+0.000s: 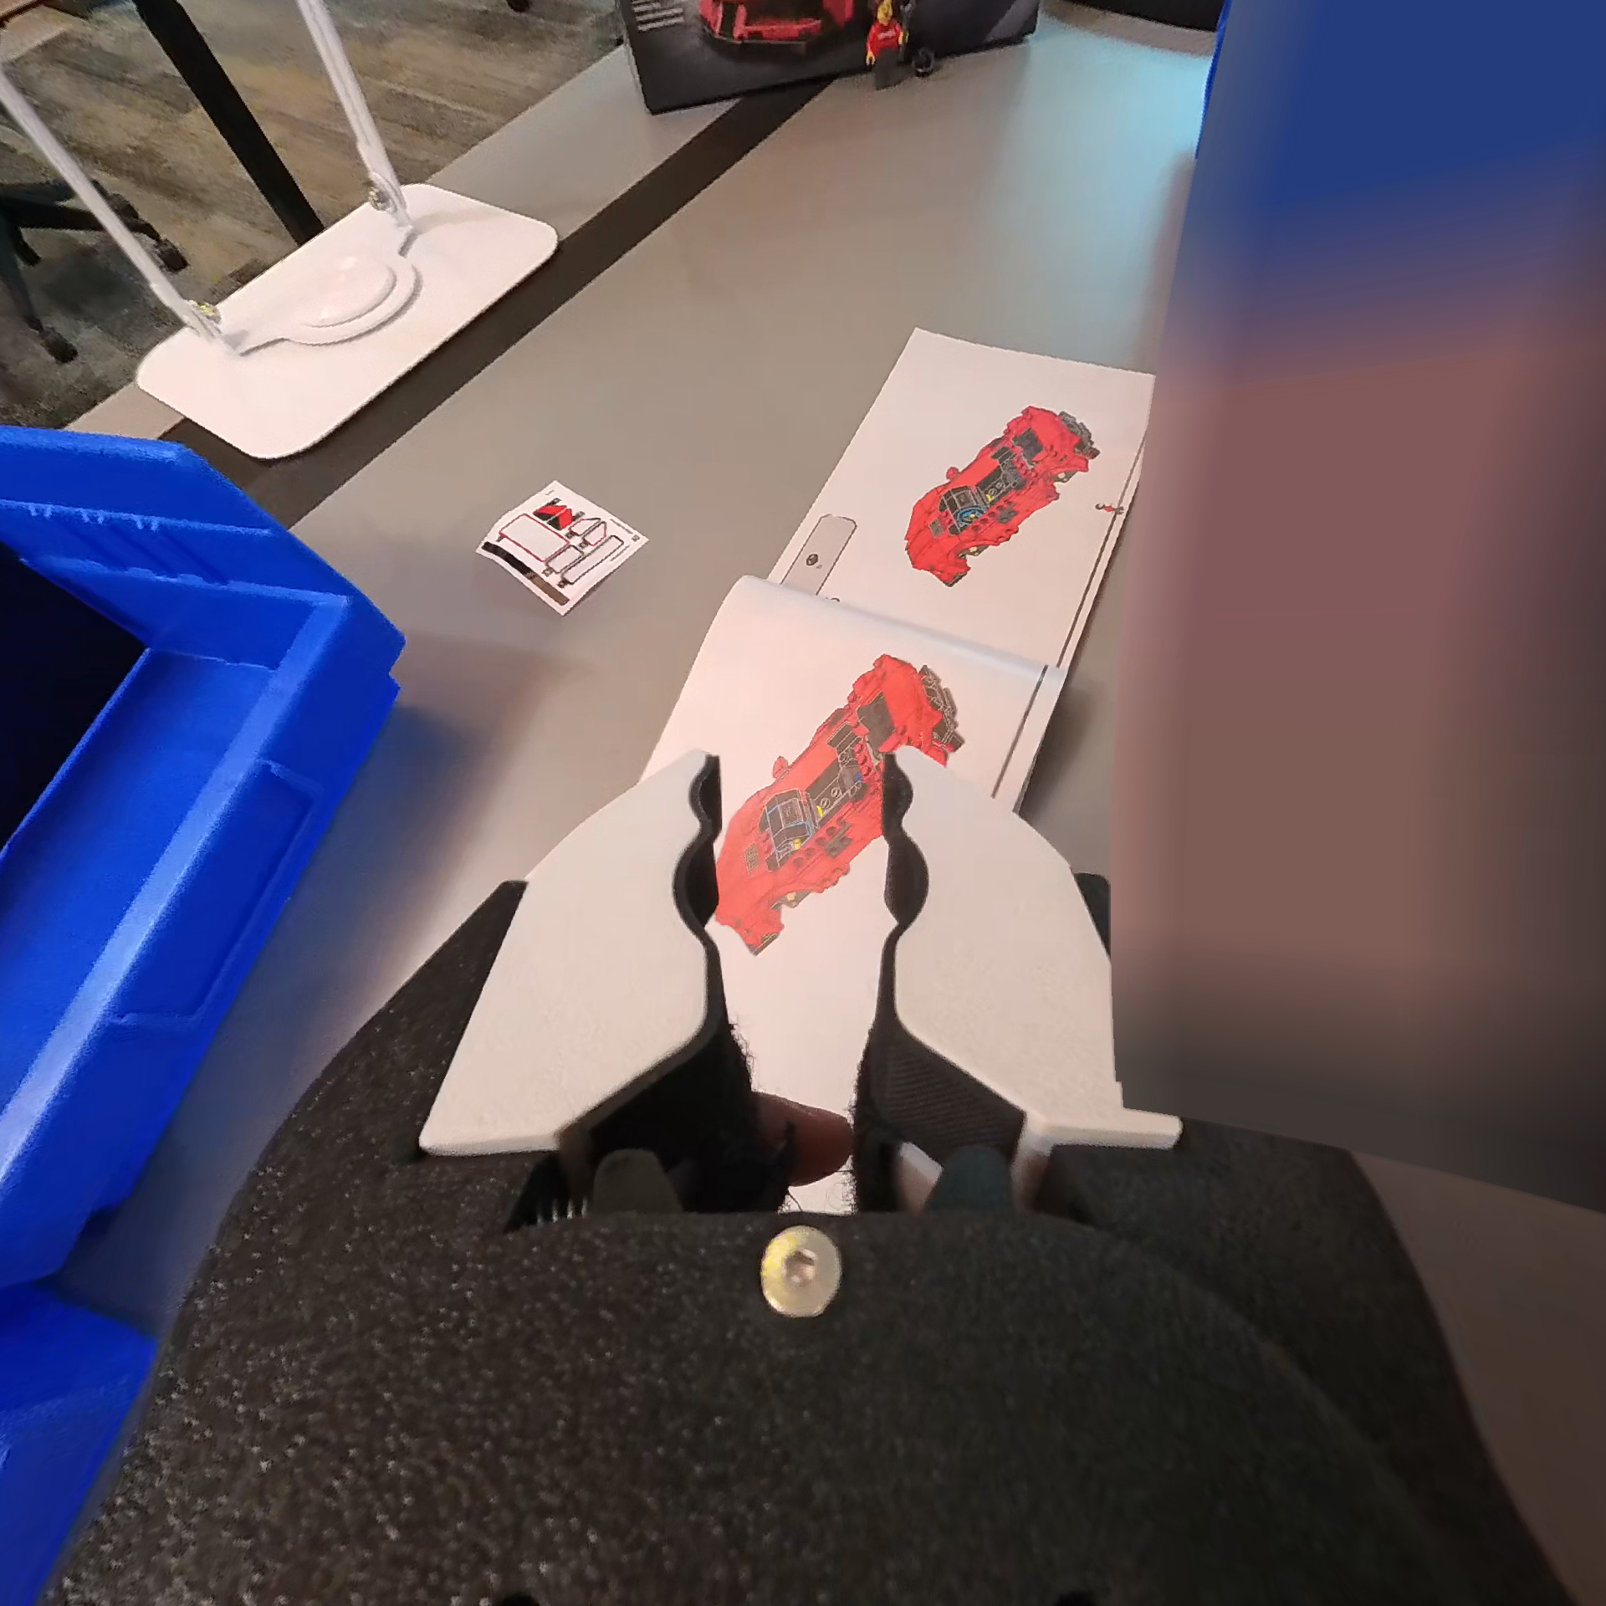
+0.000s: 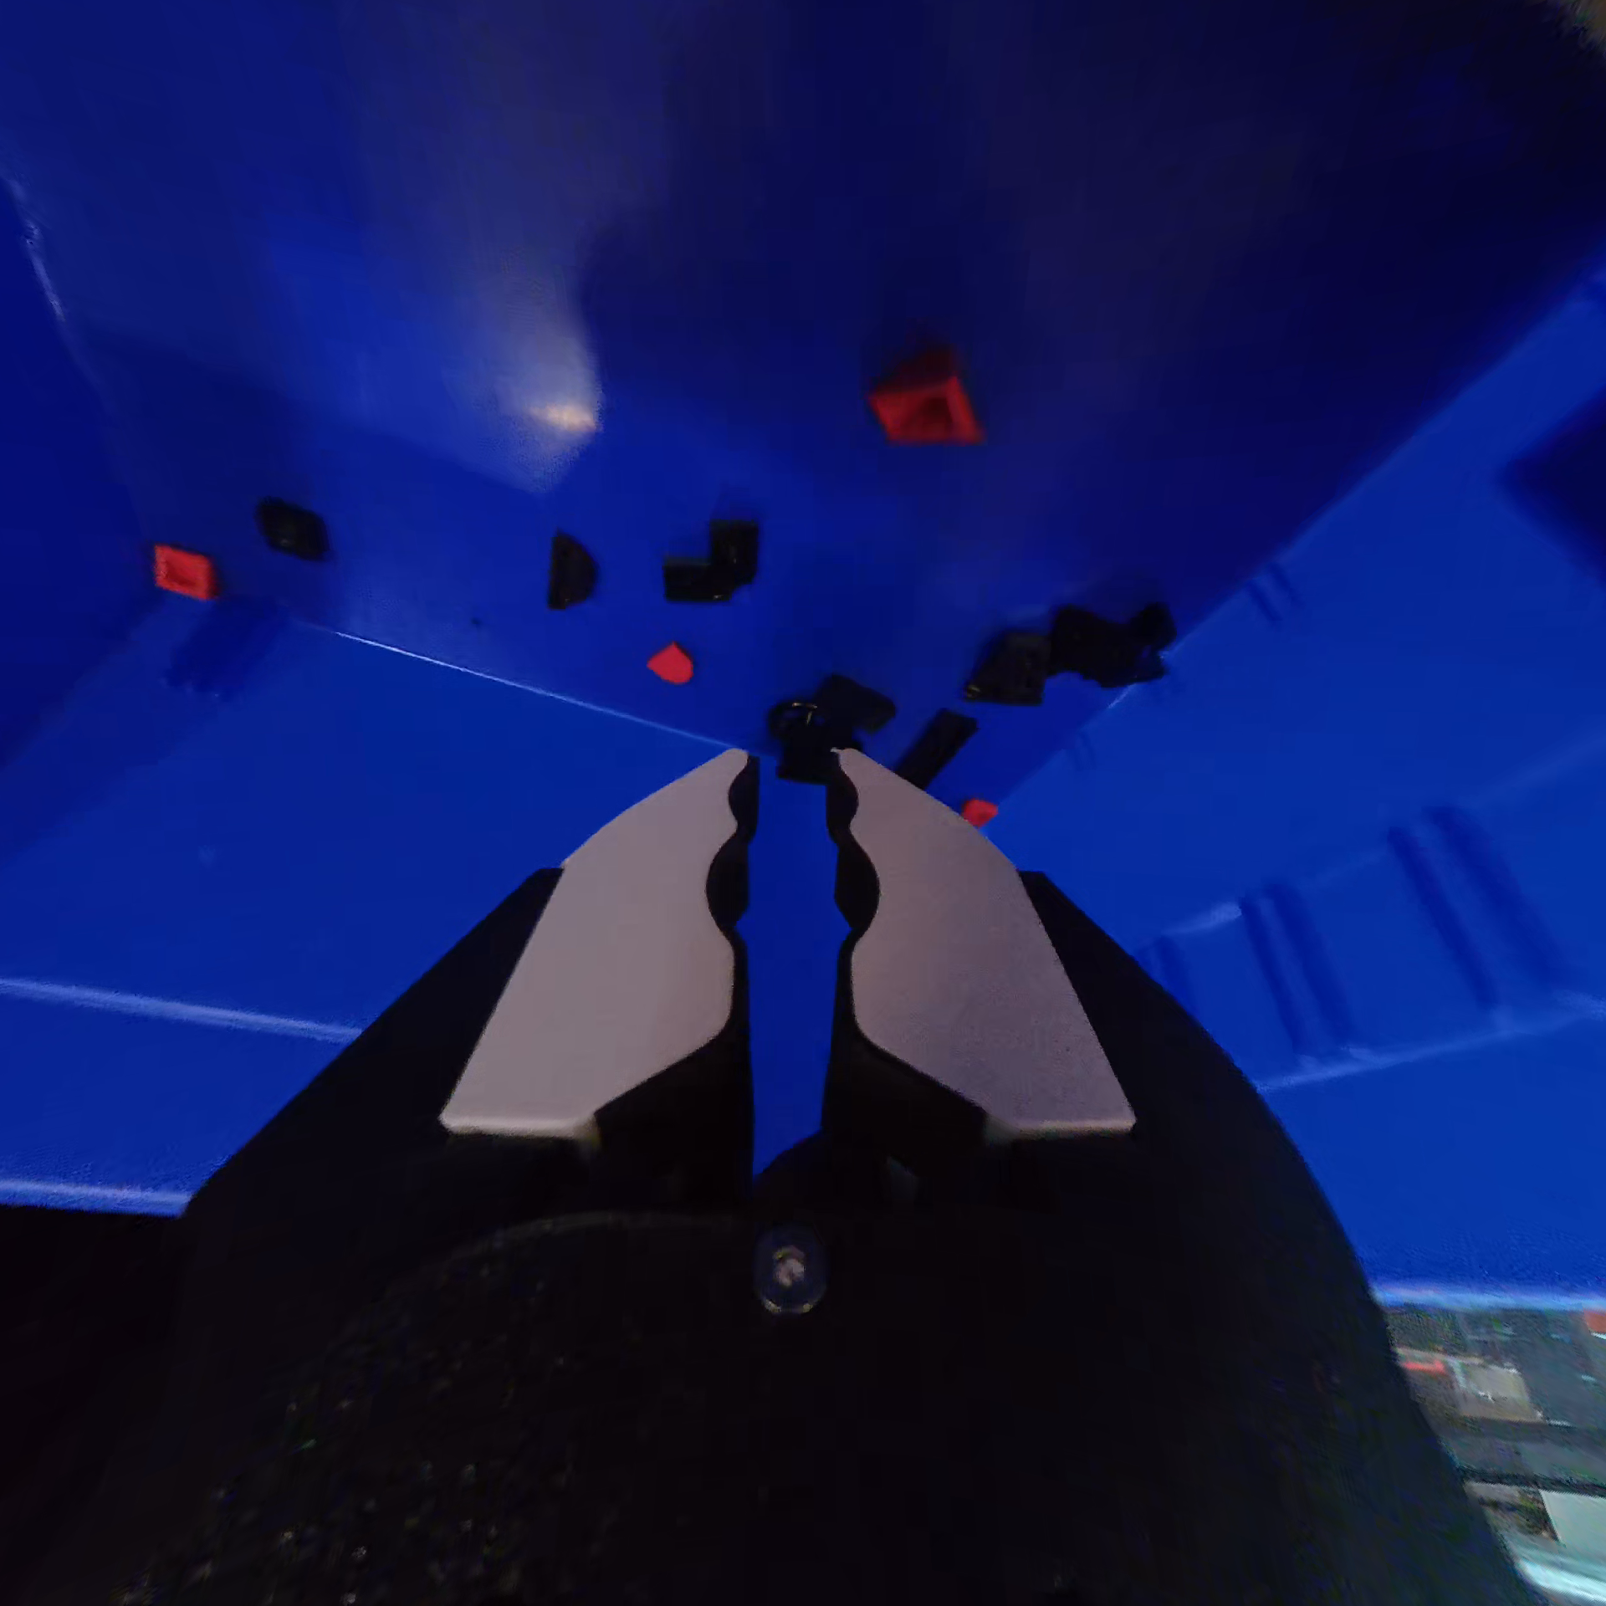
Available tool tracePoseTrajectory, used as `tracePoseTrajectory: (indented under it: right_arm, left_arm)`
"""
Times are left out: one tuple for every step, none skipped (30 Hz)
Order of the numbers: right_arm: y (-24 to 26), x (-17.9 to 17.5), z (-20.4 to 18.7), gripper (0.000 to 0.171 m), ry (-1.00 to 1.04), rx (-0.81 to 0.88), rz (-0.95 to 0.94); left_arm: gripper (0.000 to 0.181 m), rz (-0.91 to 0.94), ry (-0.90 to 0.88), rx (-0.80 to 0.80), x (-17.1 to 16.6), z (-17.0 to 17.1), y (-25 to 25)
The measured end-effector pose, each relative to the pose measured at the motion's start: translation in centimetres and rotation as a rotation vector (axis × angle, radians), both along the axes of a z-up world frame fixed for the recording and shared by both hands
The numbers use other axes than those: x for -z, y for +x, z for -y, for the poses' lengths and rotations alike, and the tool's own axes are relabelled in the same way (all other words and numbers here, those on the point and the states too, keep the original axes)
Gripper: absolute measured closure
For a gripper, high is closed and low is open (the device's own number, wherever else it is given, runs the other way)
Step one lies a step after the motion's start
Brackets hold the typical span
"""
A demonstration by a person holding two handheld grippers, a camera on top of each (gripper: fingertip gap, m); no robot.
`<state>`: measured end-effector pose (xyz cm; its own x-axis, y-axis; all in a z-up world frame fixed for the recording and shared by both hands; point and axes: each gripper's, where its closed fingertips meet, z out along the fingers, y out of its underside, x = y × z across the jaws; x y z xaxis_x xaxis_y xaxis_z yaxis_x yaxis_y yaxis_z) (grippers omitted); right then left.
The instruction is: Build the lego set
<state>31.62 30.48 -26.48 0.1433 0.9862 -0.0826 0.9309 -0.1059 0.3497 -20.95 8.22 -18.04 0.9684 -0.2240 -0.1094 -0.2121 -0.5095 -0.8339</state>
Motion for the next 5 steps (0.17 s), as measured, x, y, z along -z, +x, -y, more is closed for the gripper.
tracePoseTrajectory:
  right_arm:
    - [0.05,0.25,0.06,0.156,-0.005,-0.001,0.009]
    - [0.11,0.46,0.14,0.156,-0.009,0.005,0.018]
    - [0.20,0.67,0.24,0.156,-0.013,0.011,0.029]
    - [0.37,0.86,0.27,0.158,-0.011,0.015,0.045]
    - [0.63,0.94,-0.01,0.161,0.009,0.010,0.066]
  left_arm:
    - [0.146,0.003,0.003,-0.003,-0.06,0.05,-0.15]
    - [0.146,0.004,0.003,-0.007,-0.06,0.08,-0.30]
    - [0.146,0.004,0.003,-0.010,-0.02,0.11,-0.42]
    - [0.146,0.004,0.002,-0.011,0.05,0.10,-0.50]
    - [0.146,0.004,0.002,-0.011,0.11,0.08,-0.53]
